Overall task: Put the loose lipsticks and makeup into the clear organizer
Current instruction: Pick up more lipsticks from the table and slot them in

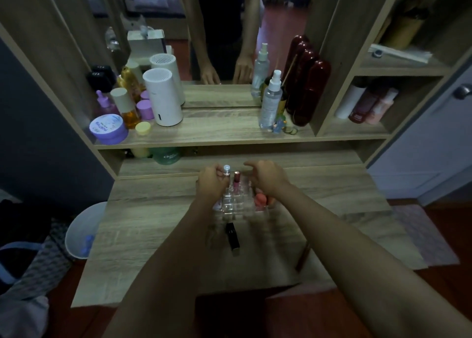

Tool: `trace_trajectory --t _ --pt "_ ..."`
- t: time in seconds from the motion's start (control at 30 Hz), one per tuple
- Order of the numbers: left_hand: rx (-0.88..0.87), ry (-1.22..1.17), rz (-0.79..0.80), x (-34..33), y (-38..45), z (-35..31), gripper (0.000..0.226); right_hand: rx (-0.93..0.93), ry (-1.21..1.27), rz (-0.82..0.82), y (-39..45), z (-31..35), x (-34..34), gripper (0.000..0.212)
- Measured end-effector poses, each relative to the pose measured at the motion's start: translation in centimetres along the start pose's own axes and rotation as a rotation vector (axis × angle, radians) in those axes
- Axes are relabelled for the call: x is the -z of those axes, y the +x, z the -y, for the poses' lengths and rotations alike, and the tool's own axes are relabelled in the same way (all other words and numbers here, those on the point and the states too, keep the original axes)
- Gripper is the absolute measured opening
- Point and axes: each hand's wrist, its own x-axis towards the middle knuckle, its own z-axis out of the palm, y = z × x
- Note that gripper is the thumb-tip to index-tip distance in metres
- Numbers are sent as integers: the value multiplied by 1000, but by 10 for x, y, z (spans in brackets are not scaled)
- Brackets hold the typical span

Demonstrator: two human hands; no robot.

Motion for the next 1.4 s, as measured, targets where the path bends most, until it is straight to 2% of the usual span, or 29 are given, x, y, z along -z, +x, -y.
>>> trace_trajectory --t 0.1,0.17,0.23,0.33,0.47,0.6,0.77,0.9,1.03,1.17,1.4 --pt "14 3 1 1 -1 -2 16 -94 40 -51 -13 -21 16 37" --pt "26 -5 -1 1 -3 -2 20 -197 47 -87 -25 -40 25 24" --pt "33 -15 -13 3 -7 -1 25 -310 35 -80 -43 -62 28 21" --pt "34 -7 -36 8 -15 5 25 -467 52 50 -75 -91 21 23" --pt "36 58 -41 9 -28 20 26 -651 203 236 -111 -108 2 23" --pt "36 154 -13 9 -39 31 34 -733 337 230 -126 -106 -19 26" --pt "27 149 -7 10 -39 32 39 -771 360 131 -128 -96 -33 30" --pt "16 103 -83 17 -37 35 35 -800 317 104 -127 -91 -36 26" --pt "103 71 -169 28 -36 49 34 -780 283 131 -122 -92 -37 32" --pt "187 61 -172 30 -35 60 34 -785 354 150 -115 -95 -35 31" --pt "232 23 -145 26 -35 61 24 -690 377 -58 -89 -88 2 28"
